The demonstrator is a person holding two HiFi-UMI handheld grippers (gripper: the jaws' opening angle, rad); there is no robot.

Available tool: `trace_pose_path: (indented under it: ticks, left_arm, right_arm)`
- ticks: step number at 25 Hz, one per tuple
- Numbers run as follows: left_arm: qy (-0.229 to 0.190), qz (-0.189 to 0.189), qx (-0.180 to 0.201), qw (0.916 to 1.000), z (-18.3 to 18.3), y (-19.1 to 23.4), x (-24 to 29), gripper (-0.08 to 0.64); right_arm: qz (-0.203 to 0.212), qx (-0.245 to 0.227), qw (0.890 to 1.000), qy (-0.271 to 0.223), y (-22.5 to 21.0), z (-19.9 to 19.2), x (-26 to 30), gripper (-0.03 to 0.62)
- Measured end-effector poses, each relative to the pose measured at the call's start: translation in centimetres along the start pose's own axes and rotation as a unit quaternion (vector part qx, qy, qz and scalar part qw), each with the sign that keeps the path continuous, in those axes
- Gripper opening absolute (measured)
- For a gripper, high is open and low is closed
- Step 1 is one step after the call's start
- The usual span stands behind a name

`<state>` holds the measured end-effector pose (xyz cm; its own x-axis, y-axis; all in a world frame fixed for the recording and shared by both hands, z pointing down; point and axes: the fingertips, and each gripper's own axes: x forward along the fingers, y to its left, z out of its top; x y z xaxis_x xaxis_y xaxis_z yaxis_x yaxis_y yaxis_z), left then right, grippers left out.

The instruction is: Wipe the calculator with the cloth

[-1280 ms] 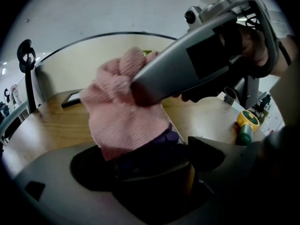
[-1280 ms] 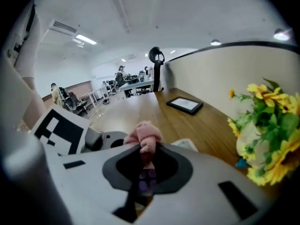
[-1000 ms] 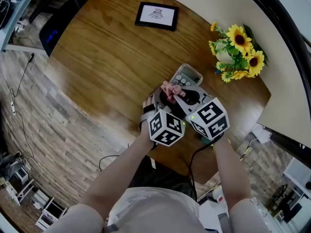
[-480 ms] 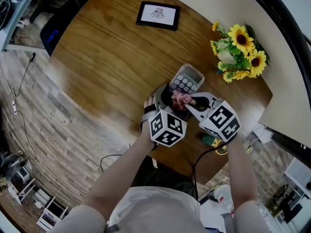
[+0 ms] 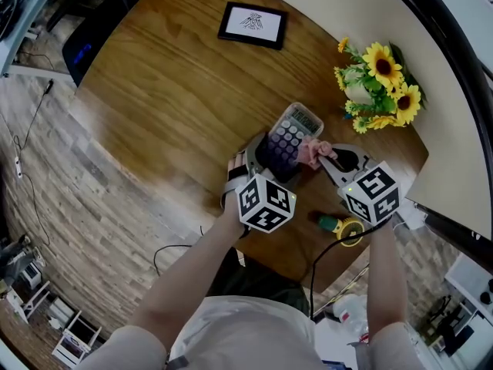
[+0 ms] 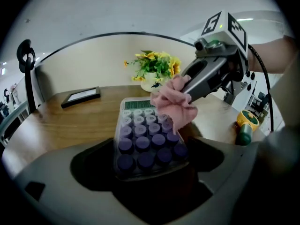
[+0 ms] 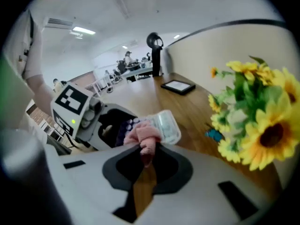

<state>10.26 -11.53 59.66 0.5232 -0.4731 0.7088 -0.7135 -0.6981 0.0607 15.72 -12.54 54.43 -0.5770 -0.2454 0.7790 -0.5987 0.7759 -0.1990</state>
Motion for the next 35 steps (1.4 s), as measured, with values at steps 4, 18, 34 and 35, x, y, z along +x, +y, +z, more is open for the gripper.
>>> trace_pose_path:
  ticks: [4,18,34,35]
  left_arm:
    - [-0.003,0.002,0.001,1.0,0.1,0.0,0.0,0.485]
    - [-0.007,0.003,0.003,1.0,0.1,0.1,-0.2,0.485]
    - [-0.011,0.004,0.006,0.9999,0.2,0.0,-0.2,0.485]
    - [-0.011,0.004,0.007,0.9999,0.2,0.0,-0.2,0.485]
  right_arm:
    - [0.084,-0.101,0.991,-0.036,5.0,4.1,1.8,0.041]
    - [0.129,-0.193,0.972,0.033,7.1,4.1,6.8,0.038]
    - [-0.056,-0.077,0.995,-0.022,-5.0,5.9,3.1,0.038]
    - [-0.059,-0.07,0.995,-0.04,-4.8,6.5,2.4,0.038]
